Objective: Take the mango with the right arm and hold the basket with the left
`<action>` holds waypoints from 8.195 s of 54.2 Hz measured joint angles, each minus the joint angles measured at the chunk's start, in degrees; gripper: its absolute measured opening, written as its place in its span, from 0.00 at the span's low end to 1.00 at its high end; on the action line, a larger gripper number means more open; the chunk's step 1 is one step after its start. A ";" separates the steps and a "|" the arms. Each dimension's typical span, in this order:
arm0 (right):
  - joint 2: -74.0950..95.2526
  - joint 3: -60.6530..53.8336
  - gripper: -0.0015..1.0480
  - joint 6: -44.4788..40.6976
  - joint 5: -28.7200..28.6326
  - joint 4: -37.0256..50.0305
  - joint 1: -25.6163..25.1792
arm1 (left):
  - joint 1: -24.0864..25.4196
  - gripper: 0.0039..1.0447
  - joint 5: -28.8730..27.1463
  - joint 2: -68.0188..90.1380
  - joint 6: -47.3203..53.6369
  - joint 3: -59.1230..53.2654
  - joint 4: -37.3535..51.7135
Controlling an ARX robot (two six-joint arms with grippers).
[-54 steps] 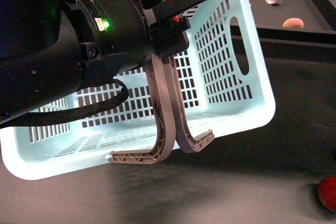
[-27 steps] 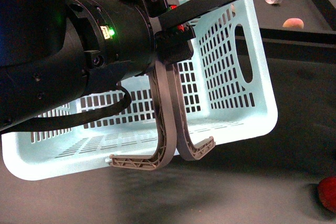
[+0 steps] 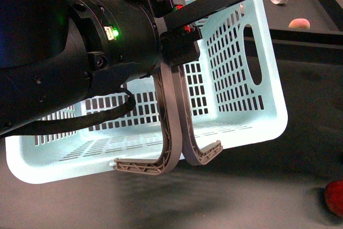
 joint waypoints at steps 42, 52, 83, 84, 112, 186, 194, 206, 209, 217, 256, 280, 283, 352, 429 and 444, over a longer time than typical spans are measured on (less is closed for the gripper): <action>98.12 13.46 0.92 -0.48 -7.74 58.62 -26.05 | 0.00 0.05 0.00 -0.04 0.37 0.00 0.00; 111.91 19.65 0.92 2.08 -5.60 59.82 -27.50 | 0.00 0.05 0.07 -0.04 0.39 0.00 0.00; 131.03 39.19 0.92 20.17 6.34 41.55 -37.70 | 0.00 0.05 0.02 -0.04 0.39 0.00 0.00; 131.47 39.74 0.92 21.11 6.40 40.98 -37.83 | 0.00 0.05 0.04 -0.04 0.39 0.00 0.00; 141.33 48.61 0.92 26.23 5.31 36.89 -36.20 | -0.02 0.05 0.00 -0.04 0.39 0.00 0.00; 151.51 56.57 0.92 23.82 4.48 33.24 -38.07 | -0.02 0.05 0.11 -0.04 0.39 0.00 0.00; 152.47 57.86 0.92 22.91 4.52 33.24 -38.73 | -0.02 0.05 0.09 -0.04 0.39 0.00 0.00; 153.30 58.42 0.92 22.47 4.79 33.22 -38.99 | -0.02 0.05 0.09 -0.04 0.37 0.00 0.00; 153.37 58.42 0.92 22.36 4.90 33.24 -38.99 | -0.02 0.05 0.09 -0.04 0.39 0.00 0.00; 153.52 58.42 0.92 22.12 5.11 33.24 -39.04 | -0.02 0.05 0.09 -0.04 0.39 0.00 0.00; 153.74 57.59 0.57 21.53 5.51 33.90 -39.93 | -0.02 0.05 0.09 -0.04 0.37 0.00 0.00; 135.82 48.37 0.57 22.86 -2.45 34.75 -34.29 | -0.02 0.05 0.17 -0.04 0.37 0.00 0.00; 130.90 46.34 0.57 23.02 -5.46 34.29 -32.26 | -0.02 0.05 0.17 -0.04 0.39 0.00 0.00; 91.30 39.93 0.57 27.78 -8.41 24.26 18.53 | -0.02 0.05 0.09 -0.04 0.39 0.00 0.00; 55.08 22.21 0.92 24.85 7.13 13.49 16.33 | 0.00 0.05 0.07 -0.02 0.33 -0.17 -0.28; 55.41 15.76 0.78 14.58 12.76 31.61 15.93 | -0.11 0.05 0.22 -0.02 0.13 -0.17 -0.28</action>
